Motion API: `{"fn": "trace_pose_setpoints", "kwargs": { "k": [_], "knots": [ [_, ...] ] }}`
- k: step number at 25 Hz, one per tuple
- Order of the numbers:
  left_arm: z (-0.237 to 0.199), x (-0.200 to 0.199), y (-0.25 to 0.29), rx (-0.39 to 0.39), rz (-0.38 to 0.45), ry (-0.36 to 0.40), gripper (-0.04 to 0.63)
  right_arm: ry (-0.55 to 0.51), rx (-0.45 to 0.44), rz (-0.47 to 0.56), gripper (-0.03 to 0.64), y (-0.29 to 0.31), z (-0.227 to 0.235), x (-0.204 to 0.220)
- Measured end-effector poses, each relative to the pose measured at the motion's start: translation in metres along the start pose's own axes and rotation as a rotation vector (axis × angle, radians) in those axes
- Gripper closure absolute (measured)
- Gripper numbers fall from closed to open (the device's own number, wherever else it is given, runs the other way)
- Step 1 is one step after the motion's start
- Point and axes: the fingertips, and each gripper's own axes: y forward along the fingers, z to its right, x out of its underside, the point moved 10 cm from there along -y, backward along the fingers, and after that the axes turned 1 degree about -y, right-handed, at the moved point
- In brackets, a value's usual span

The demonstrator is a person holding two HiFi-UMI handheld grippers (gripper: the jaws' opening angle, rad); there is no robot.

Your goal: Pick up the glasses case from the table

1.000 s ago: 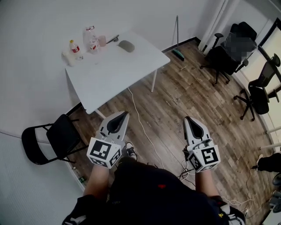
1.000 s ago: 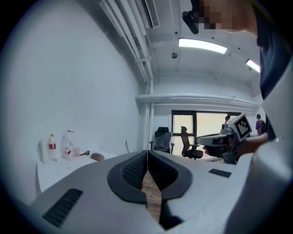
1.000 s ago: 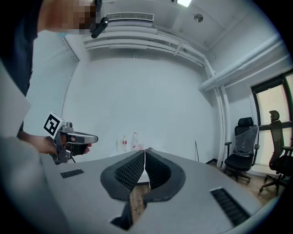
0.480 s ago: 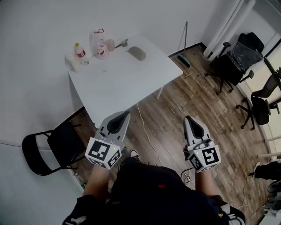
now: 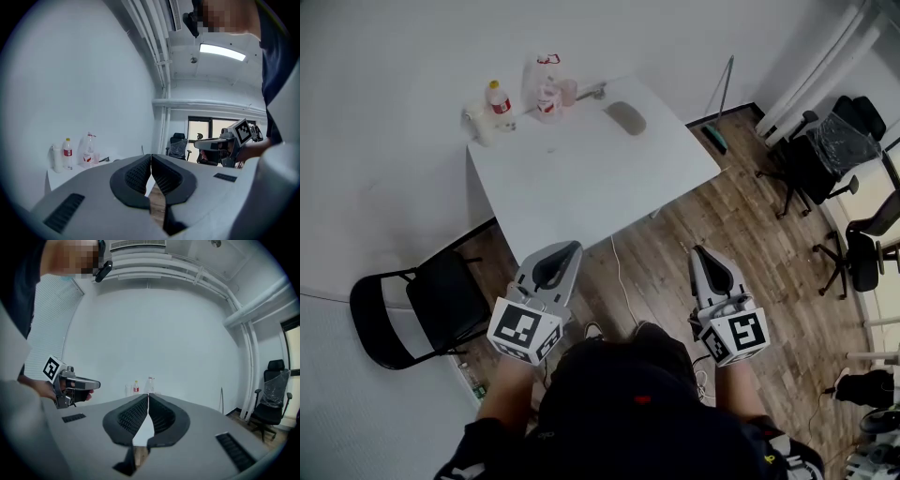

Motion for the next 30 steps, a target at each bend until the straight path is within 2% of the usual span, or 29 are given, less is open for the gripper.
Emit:
{"fn": "trace_pose_setpoints", "kwargs": {
  "k": [5,13,21,30],
  "knots": [
    [-0.007,-0.002,0.007,-0.011,0.008,0.007,0.572,-0.008,-0.018,0.004,0.594,0.021,0.012,0.001],
    [-0.029,-0.011,0.049,-0.100,0.012,0.002,0.572,-0.005,-0.114,0.028,0.594,0.085,0.056,0.002],
    [-0.036,-0.030,0.147,-0.182,0.019,0.021,0.572,-0.006,-0.181,0.045,0.594,0.147,0.156,-0.001],
    [-0.022,-0.050,0.238,-0.336,0.024,-0.001,0.572,-0.037,-0.293,0.033,0.594,0.209,0.267,-0.004]
  ]
}}
